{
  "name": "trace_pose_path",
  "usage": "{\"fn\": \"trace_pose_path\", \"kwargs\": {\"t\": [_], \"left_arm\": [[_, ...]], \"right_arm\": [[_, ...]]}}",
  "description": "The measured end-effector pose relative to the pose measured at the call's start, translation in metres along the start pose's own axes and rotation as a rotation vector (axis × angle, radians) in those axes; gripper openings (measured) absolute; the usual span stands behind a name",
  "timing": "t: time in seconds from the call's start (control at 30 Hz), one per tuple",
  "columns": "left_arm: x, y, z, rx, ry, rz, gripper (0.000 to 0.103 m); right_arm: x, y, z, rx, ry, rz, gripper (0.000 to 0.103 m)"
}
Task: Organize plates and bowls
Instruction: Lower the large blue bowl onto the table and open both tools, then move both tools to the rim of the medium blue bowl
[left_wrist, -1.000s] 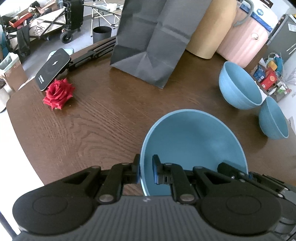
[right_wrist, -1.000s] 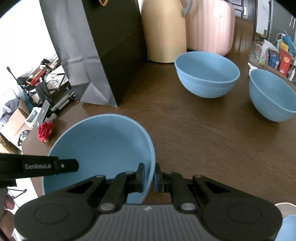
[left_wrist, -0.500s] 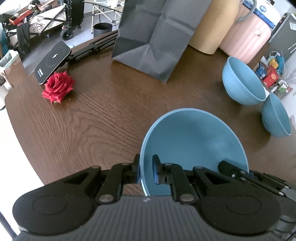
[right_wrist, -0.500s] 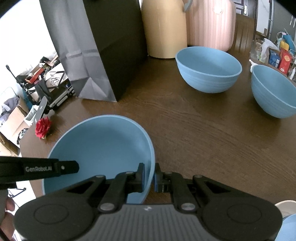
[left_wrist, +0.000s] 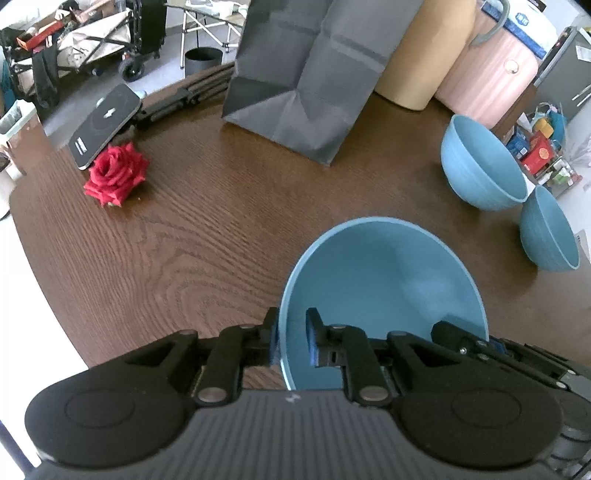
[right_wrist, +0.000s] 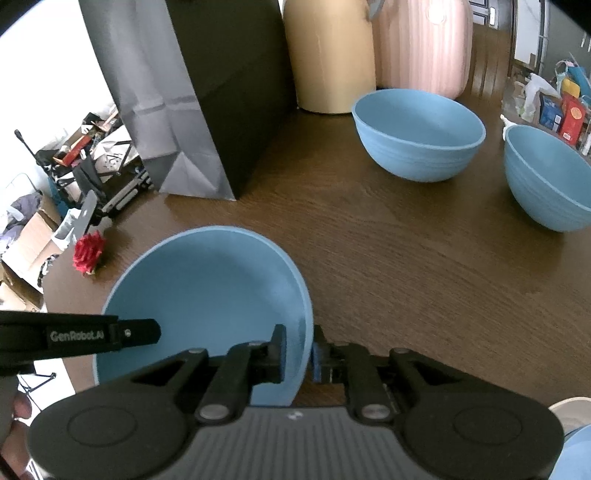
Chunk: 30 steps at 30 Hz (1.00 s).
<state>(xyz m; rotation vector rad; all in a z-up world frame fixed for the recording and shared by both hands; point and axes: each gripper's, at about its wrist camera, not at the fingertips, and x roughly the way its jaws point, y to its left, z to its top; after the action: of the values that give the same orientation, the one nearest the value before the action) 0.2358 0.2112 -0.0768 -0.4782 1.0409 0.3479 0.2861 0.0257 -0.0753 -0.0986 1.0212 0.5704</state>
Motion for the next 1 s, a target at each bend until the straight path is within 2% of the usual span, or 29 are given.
{"fn": "trace_pose_path", "kwargs": {"t": [0.03,0.1,0.2,0.27,0.33,0.4,0.43,0.5,0.57,0.6,0.67,0.7,0.87,1.0], "left_arm": [[-0.002,0.0,0.0,0.001,-0.005,0.001,0.016],[-0.006,0.0,0.0,0.003,-0.007,-0.003,0.018],[-0.014,-0.001,0.0,0.003,-0.026,0.005,0.034],[-0.021,-0.001,0.0,0.003,-0.044,0.012,0.051],[-0.029,-0.003,0.001,0.013,-0.063,0.02,0.053],[-0.038,-0.005,0.002,0.018,-0.079,0.023,0.06],[-0.043,-0.006,0.002,0.018,-0.087,0.02,0.067],[-0.053,-0.01,0.002,0.03,-0.111,0.026,0.076],[-0.062,-0.016,0.002,0.046,-0.129,0.029,0.089],[-0.065,-0.02,0.002,0.055,-0.134,0.025,0.092],[-0.071,-0.029,0.003,0.07,-0.142,0.012,0.102],[-0.073,-0.032,0.003,0.074,-0.144,0.004,0.103],[-0.079,-0.056,0.004,0.094,-0.127,-0.054,0.103],[-0.08,-0.084,0.002,0.126,-0.124,-0.072,0.103]], "right_arm": [[-0.003,0.0,0.0,-0.001,-0.006,0.003,0.017],[-0.009,-0.001,0.0,0.0,-0.018,0.004,0.026],[-0.019,-0.003,0.002,0.0,-0.04,0.007,0.042],[-0.027,-0.004,0.002,-0.001,-0.053,0.013,0.05],[-0.036,-0.005,0.002,-0.008,-0.068,0.022,0.057],[-0.046,-0.008,0.003,-0.012,-0.085,0.026,0.068],[-0.051,-0.01,0.004,-0.011,-0.095,0.026,0.072],[-0.062,-0.016,0.005,-0.003,-0.117,0.025,0.089],[-0.072,-0.025,0.006,0.008,-0.133,0.025,0.094],[-0.076,-0.029,0.007,0.015,-0.137,0.024,0.098],[-0.086,-0.04,0.007,0.034,-0.148,0.015,0.103],[-0.09,-0.046,0.007,0.042,-0.153,0.009,0.103],[-0.11,-0.077,0.007,0.073,-0.16,-0.02,0.103],[-0.126,-0.103,0.008,0.096,-0.174,-0.049,0.103]]}}
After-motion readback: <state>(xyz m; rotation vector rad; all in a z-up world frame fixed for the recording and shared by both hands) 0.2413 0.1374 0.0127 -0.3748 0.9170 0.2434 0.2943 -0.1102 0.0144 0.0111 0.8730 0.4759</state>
